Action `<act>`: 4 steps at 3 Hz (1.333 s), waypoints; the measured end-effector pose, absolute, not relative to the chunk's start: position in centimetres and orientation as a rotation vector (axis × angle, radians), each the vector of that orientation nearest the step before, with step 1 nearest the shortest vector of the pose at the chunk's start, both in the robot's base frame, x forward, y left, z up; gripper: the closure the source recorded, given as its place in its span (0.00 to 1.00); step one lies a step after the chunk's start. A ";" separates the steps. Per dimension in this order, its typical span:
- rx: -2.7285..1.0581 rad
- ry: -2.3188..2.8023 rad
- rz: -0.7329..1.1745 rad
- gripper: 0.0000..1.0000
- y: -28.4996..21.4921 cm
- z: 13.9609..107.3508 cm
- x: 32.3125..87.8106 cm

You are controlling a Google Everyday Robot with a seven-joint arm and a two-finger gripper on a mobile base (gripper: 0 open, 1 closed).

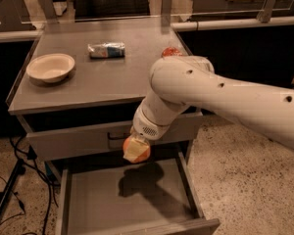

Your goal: Pick orange from middle drawer and place on counter

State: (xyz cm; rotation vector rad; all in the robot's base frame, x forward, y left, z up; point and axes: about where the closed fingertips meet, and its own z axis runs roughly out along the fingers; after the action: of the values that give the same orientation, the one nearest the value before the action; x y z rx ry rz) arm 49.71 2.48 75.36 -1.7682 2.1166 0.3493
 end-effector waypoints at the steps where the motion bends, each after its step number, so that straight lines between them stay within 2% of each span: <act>1: -1.695 2.030 0.225 1.00 2.5 83.0 52.7; 2: -1.696 2.030 0.226 1.00 2.5 83.1 52.7; 4: -1.693 2.007 0.150 1.00 2.5 87.1 56.4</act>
Offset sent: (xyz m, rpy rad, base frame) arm 0.0475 0.0047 0.1128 0.0368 -0.2145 -0.0382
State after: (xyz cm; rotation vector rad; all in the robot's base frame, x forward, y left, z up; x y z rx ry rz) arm 56.38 2.50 87.09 -1.6926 2.0068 0.1504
